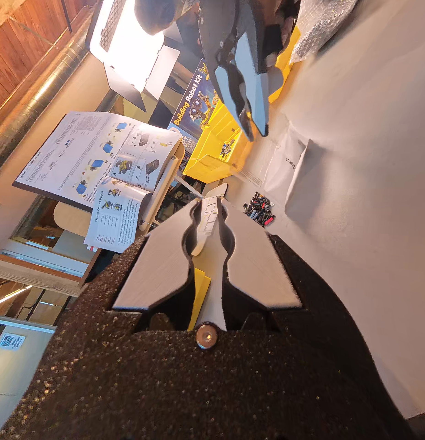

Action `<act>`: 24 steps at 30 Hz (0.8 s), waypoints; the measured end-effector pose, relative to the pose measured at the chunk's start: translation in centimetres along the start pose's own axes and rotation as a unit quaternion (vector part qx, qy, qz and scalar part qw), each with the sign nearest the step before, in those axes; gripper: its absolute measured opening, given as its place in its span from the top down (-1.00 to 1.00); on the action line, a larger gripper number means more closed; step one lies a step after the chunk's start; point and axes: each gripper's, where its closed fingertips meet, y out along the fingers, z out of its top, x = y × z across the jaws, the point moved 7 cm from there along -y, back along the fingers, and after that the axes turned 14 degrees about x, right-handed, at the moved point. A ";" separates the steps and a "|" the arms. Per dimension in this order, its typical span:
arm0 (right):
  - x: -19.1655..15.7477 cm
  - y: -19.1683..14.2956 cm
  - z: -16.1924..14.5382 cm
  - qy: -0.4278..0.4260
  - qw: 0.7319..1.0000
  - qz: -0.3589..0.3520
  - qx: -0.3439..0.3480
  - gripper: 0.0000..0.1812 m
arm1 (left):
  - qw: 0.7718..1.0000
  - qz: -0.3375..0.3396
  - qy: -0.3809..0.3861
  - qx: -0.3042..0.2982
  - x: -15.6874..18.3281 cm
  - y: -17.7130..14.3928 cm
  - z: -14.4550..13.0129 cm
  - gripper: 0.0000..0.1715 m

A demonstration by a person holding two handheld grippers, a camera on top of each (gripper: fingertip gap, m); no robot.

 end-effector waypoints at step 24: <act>-7.6 3.7 10.4 -0.104 0.922 -0.017 0.372 0.80 | 0.917 -0.009 -0.349 0.191 -1.9 -0.3 2.2 0.56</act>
